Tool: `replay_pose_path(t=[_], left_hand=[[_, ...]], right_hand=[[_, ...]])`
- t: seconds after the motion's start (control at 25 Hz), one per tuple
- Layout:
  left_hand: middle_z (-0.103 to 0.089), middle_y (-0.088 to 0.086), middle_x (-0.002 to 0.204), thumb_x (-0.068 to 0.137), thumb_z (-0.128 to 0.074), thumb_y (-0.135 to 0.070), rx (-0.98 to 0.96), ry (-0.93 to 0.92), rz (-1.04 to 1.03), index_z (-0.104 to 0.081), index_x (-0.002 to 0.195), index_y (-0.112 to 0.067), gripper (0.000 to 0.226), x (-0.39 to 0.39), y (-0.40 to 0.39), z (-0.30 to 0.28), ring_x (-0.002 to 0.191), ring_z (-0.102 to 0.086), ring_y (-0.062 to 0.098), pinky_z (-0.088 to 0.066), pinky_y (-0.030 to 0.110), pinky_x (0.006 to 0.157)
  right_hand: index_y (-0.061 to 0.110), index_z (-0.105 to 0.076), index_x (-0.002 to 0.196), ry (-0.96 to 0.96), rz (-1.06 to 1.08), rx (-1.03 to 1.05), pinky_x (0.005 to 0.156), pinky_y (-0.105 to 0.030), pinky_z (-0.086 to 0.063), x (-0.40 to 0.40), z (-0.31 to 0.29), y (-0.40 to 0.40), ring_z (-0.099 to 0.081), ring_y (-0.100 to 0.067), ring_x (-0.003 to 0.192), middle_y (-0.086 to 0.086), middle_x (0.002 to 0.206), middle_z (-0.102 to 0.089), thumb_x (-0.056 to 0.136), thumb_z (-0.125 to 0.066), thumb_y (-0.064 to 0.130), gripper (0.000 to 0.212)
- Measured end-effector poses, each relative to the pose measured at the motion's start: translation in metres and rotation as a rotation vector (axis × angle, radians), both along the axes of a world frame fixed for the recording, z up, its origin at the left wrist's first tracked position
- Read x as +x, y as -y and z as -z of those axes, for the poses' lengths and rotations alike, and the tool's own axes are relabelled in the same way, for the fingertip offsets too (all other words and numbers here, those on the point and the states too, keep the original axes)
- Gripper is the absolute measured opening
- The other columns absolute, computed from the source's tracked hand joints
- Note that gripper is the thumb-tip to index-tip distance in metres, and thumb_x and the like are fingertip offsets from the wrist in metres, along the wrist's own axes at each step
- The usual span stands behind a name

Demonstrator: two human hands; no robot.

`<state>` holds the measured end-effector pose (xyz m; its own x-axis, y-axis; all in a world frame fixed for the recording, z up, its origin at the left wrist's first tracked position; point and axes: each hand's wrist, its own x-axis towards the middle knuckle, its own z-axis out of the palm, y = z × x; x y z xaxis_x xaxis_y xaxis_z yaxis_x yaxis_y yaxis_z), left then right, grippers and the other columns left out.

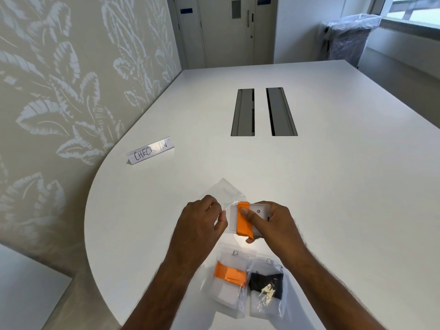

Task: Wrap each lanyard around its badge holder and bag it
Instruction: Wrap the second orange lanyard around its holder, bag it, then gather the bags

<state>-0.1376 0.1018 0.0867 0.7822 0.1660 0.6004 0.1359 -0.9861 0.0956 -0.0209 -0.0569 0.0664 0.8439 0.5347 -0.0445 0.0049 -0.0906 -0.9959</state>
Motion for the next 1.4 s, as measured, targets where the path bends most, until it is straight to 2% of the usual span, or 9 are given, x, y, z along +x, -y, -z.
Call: replay_pose_path(t=[0.24, 0.4, 0.52, 0.72, 0.88, 1.12, 1.28, 1.36, 1.4], left_hand=[[-0.072, 0.003, 0.081, 0.084, -0.081, -0.016, -0.148, -0.027, 0.017, -0.071, 0.086, -0.01, 0.011, 0.006, 0.018, 0.007, 0.066, -0.068, 0.017, -0.049, 0.021, 0.063], [-0.074, 0.005, 0.087, 0.083, -0.083, -0.019, -0.209, -0.037, 0.027, -0.073, 0.092, -0.01, 0.016, 0.009, 0.026, 0.007, 0.07, -0.071, 0.018, -0.059, 0.025, 0.063], [-0.073, 0.007, 0.088, 0.087, -0.075, -0.023, -0.168, -0.005, 0.036, -0.073, 0.095, -0.008, 0.017, 0.013, 0.027, 0.002, 0.071, -0.071, 0.02, -0.062, 0.029, 0.063], [-0.076, 0.007, 0.089, 0.088, -0.069, -0.03, -0.102, -0.017, 0.053, -0.075, 0.096, -0.009, 0.024, 0.012, 0.033, 0.005, 0.074, -0.073, 0.022, -0.062, 0.031, 0.068], [-0.078, 0.008, 0.093, 0.089, -0.068, -0.03, -0.128, -0.026, 0.056, -0.076, 0.101, -0.007, 0.027, 0.012, 0.039, 0.009, 0.077, -0.075, 0.024, -0.064, 0.034, 0.072], [-0.074, 0.008, 0.098, 0.097, -0.062, -0.024, -0.118, 0.029, 0.064, -0.073, 0.108, -0.007, 0.023, 0.018, 0.039, 0.003, 0.082, -0.071, 0.021, -0.062, 0.035, 0.072], [-0.074, 0.008, 0.099, 0.093, -0.073, -0.017, -0.067, 0.01, 0.095, -0.073, 0.107, -0.008, 0.016, 0.018, 0.043, 0.006, 0.081, -0.071, 0.022, -0.062, 0.039, 0.07], [-0.074, 0.007, 0.096, 0.091, -0.077, -0.018, -0.07, -0.007, 0.081, -0.074, 0.106, -0.009, 0.018, 0.017, 0.049, 0.01, 0.077, -0.069, 0.02, -0.061, 0.038, 0.067], [-0.074, 0.006, 0.094, 0.09, -0.077, -0.019, -0.072, -0.012, 0.074, -0.074, 0.103, -0.009, 0.016, 0.016, 0.051, 0.011, 0.075, -0.068, 0.02, -0.061, 0.037, 0.065]], right_hand=[[0.036, -0.067, 0.098, -0.006, 0.165, 0.129, 0.05, -0.014, -0.056, -0.004, -0.003, 0.001, -0.075, 0.003, 0.076, 0.013, 0.094, -0.075, 0.092, -0.076, 0.043, 0.012], [0.041, -0.068, 0.104, 0.022, 0.144, 0.156, 0.062, -0.011, -0.057, -0.013, -0.001, 0.0, -0.073, 0.005, 0.092, 0.028, 0.093, -0.076, 0.088, -0.069, 0.055, 0.022], [0.035, -0.071, 0.111, 0.072, 0.107, 0.131, 0.069, -0.012, -0.058, -0.017, 0.005, -0.001, -0.074, -0.001, 0.096, 0.016, 0.101, -0.078, 0.088, -0.067, 0.058, 0.033], [0.039, -0.07, 0.105, 0.052, 0.138, 0.159, 0.069, -0.012, -0.058, -0.013, 0.001, 0.001, -0.073, -0.002, 0.097, 0.017, 0.101, -0.076, 0.085, -0.069, 0.058, 0.028], [0.032, -0.07, 0.115, -0.001, 0.198, 0.19, 0.082, -0.027, -0.065, -0.01, 0.005, -0.001, -0.074, -0.014, 0.101, 0.009, 0.109, -0.076, 0.091, -0.074, 0.048, 0.028], [0.03, -0.08, 0.091, 0.045, 0.081, 0.158, 0.061, -0.015, -0.057, -0.009, 0.01, -0.002, -0.076, -0.006, 0.076, 0.011, 0.082, -0.078, 0.092, -0.082, 0.033, 0.003], [0.041, -0.081, 0.081, 0.047, 0.039, 0.157, 0.062, -0.016, -0.057, -0.003, 0.011, 0.0, -0.072, -0.003, 0.07, 0.012, 0.075, -0.077, 0.092, -0.082, 0.028, 0.017], [0.028, -0.084, 0.09, -0.053, 0.051, 0.236, 0.07, -0.026, -0.06, 0.0, 0.01, 0.001, -0.073, -0.007, 0.076, 0.003, 0.083, -0.081, 0.091, -0.083, 0.031, 0.003], [0.02, -0.084, 0.092, -0.13, 0.065, 0.297, 0.077, -0.033, -0.063, 0.002, 0.011, 0.001, -0.075, -0.015, 0.083, -0.006, 0.091, -0.082, 0.09, -0.084, 0.03, 0.011]])
